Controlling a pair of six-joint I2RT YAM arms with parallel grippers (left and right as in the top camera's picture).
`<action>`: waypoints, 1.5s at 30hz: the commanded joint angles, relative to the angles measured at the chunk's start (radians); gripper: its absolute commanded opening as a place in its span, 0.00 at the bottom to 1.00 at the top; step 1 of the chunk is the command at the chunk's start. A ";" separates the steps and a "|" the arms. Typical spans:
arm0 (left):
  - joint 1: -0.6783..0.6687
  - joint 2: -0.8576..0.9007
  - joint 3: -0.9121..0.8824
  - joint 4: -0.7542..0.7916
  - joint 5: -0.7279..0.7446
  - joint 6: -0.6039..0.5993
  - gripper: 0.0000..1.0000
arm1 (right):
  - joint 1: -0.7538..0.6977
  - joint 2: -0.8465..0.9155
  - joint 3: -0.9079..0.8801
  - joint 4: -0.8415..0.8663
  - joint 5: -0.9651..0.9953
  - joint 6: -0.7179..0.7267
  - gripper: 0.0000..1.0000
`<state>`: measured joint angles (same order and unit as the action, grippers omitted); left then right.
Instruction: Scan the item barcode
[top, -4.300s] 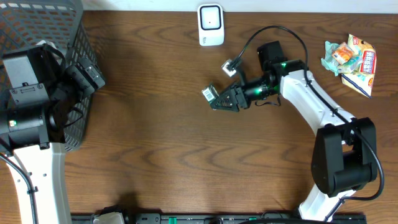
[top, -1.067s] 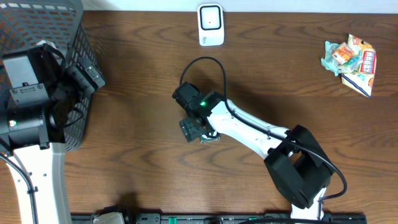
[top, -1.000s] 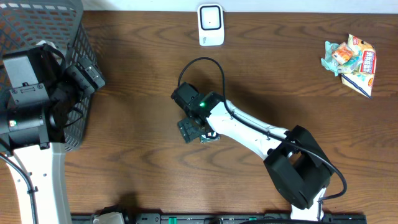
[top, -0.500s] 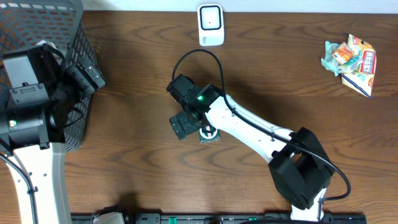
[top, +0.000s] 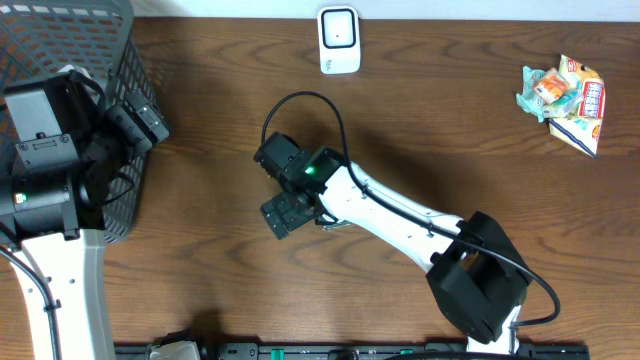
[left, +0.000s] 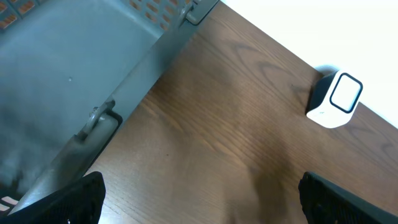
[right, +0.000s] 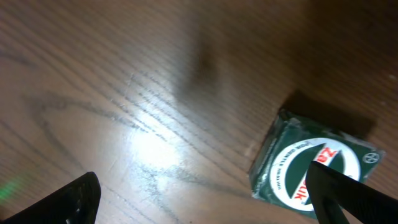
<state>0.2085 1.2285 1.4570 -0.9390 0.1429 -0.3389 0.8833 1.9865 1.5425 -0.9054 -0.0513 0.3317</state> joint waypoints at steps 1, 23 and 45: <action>0.005 0.000 0.001 -0.003 -0.010 0.013 0.98 | 0.023 -0.021 0.005 -0.002 0.022 -0.007 0.99; 0.005 0.000 0.001 -0.003 -0.010 0.013 0.98 | -0.034 -0.021 -0.216 0.055 0.420 0.244 0.68; 0.005 0.000 0.001 -0.003 -0.010 0.013 0.98 | -0.335 -0.024 -0.061 -0.006 -0.238 -0.077 0.33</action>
<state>0.2089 1.2285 1.4570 -0.9390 0.1429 -0.3389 0.5278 1.9747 1.4799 -0.9150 -0.1757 0.3069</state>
